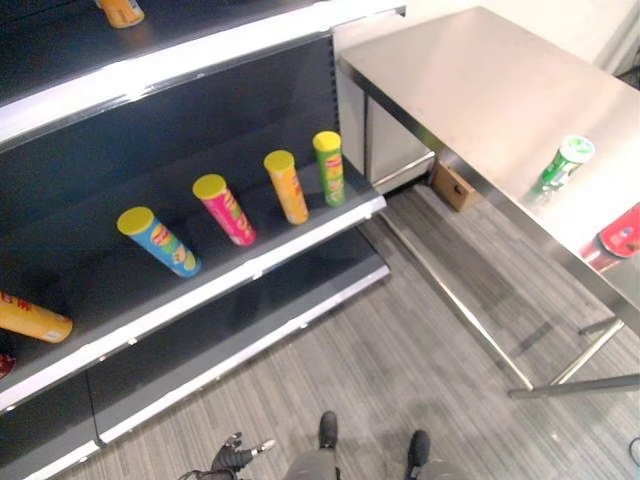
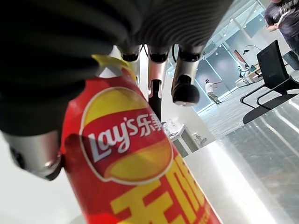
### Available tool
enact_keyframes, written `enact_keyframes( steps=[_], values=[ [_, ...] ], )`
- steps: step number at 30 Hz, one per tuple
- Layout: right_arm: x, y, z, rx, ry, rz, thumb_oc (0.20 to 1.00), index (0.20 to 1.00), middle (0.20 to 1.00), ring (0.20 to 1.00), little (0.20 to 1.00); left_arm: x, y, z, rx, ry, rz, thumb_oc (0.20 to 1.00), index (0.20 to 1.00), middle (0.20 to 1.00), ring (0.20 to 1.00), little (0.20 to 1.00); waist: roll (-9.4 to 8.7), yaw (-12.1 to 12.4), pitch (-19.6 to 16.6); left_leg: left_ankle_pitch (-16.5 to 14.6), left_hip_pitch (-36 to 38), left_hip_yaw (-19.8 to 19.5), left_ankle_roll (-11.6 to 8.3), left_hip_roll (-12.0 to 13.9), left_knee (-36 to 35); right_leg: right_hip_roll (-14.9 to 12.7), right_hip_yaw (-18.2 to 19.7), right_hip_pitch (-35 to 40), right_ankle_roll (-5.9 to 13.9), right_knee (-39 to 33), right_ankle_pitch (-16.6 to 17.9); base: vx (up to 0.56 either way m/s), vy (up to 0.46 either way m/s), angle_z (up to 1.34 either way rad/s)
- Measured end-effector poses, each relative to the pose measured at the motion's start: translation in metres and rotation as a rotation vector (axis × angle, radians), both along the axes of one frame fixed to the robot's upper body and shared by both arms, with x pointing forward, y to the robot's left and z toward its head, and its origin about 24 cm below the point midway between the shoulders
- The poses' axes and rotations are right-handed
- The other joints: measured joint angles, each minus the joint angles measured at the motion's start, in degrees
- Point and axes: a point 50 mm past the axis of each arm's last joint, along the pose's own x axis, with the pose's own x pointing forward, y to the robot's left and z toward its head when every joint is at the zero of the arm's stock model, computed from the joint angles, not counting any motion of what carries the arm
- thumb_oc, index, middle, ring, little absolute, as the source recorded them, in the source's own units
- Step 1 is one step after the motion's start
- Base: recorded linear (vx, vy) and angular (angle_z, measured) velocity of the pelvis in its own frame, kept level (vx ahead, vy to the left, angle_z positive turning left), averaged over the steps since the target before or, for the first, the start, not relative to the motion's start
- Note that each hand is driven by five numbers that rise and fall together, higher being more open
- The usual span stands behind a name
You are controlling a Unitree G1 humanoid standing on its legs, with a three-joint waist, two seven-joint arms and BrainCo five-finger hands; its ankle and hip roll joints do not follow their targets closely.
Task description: Put the goods on the table back onto the shelves and tidy them up.
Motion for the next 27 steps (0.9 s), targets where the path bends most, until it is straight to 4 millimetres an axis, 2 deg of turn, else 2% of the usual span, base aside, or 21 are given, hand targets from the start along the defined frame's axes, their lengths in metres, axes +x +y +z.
enact_keyframes(
  steps=[4,9,12,15,20,25,27],
  values=[
    [-0.012,-0.002,-0.004,-0.026,-0.018,-0.019,0.2,0.2,0.2,0.2,0.2,0.001,0.001,0.001,0.001,-0.007,0.008,1.0,1.0,1.0,1.0,1.0,0.07,-0.36,0.0,-0.02,0.48,-0.03,-0.02,0.03,-0.02,0.0,-0.03,0.59,-0.1,-0.01,-0.1,0.0,0.0,0.0],
    [-0.019,0.016,0.026,-0.121,-0.183,0.035,0.2,0.2,0.2,0.2,0.2,-0.004,0.005,0.001,0.009,-0.002,0.035,1.0,1.0,1.0,1.0,1.0,0.36,-1.97,-0.09,-0.02,0.63,0.09,-0.02,0.15,-0.02,0.08,0.14,0.66,-0.14,0.0,-0.06,-0.01,-0.007,-0.01],
    [-0.021,0.037,0.043,-0.198,-0.269,0.112,0.2,0.2,0.2,0.2,0.2,-0.001,0.004,0.002,0.006,-0.012,0.032,1.0,1.0,1.0,1.0,1.0,0.44,-1.98,-0.14,-0.01,0.86,0.11,-0.02,0.22,-0.01,0.16,0.17,0.86,-0.19,0.01,-0.03,-0.01,-0.017,0.01],
    [-0.023,0.069,0.061,-0.298,-0.35,0.245,0.2,0.2,0.2,0.2,0.2,0.004,0.002,0.004,0.002,-0.035,0.026,1.0,1.0,1.0,1.0,1.0,0.28,-1.7,-0.08,-0.04,2.23,-0.09,-0.09,0.24,-0.02,0.21,-0.11,2.38,-0.29,0.0,-0.25,-0.03,-0.042,0.04],
    [-0.027,0.099,0.076,-0.371,-0.426,0.403,0.2,0.2,0.2,0.2,0.2,0.004,0.003,0.004,-0.001,-0.039,0.032,1.0,1.0,1.0,1.0,1.0,-0.6,-1.1,-0.24,0.21,2.26,-0.92,-0.55,0.67,-0.02,0.83,-0.66,2.95,-0.45,0.02,-0.37,-0.05,-0.068,0.07],
    [-0.029,0.11,0.08,-0.399,-0.444,0.467,0.2,0.2,0.2,0.2,0.2,0.008,0.006,0.007,0.002,-0.063,0.047,1.0,1.0,1.0,1.0,1.0,-0.96,-0.44,-0.4,0.79,-0.73,-3.63,-1.41,0.7,1.7,1.85,-2.55,2.4,-0.69,0.04,-0.87,-0.12,-0.042,0.31],
    [-0.03,0.116,0.082,-0.412,-0.45,0.495,0.2,0.2,0.2,0.2,0.2,0.012,0.002,0.008,-0.009,-0.083,0.043,1.0,1.0,1.0,1.0,1.0,-0.17,-0.21,-0.18,1.43,-2.64,-6.87,-2.49,1.09,2.04,2.28,-6.03,2.53,-1.48,0.09,-1.44,-0.1,0.07,0.75]
  ],
)
